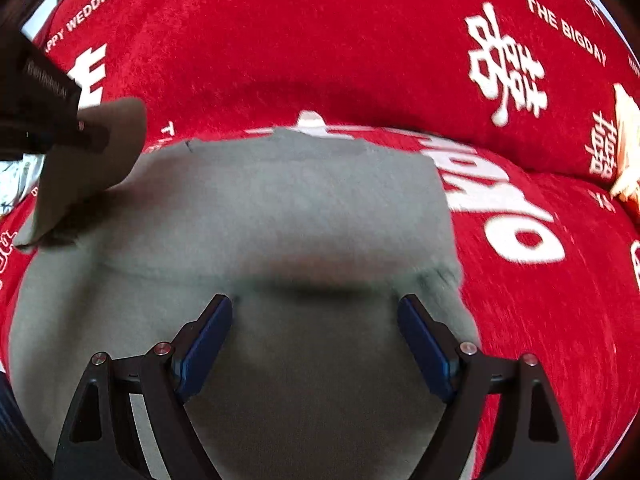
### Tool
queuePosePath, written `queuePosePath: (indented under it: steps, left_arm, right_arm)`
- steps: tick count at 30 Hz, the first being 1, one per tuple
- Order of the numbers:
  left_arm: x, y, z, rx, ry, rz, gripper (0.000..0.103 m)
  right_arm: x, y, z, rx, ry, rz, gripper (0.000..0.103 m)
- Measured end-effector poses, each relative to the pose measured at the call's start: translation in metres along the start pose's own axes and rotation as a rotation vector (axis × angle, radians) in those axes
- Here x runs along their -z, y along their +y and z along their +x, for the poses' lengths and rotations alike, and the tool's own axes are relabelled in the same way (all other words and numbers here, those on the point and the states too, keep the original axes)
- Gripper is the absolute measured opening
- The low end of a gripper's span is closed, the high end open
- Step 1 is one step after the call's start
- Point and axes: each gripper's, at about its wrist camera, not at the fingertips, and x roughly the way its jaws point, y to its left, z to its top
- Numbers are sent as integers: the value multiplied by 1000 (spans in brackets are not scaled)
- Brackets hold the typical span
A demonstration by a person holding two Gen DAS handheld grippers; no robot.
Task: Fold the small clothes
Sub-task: 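Lay the held sleeve across the sweater body with the left tool and open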
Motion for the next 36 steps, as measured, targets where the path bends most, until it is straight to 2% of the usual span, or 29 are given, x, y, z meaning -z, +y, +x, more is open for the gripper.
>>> queuePosePath:
  steps: [20,30,36]
  left_arm:
    - [0,-96,-19,52,-17,155,10]
    - [8,-116,1,79,43,202,9]
    - [14,-118,21,130,88,224,10]
  right_arm:
    - [28,-17,-19,-14,-48,-26,88]
    - [33,-18,-20,-24,-70,-32,87]
    - [34,-17,-21,-22,-80,-34,88]
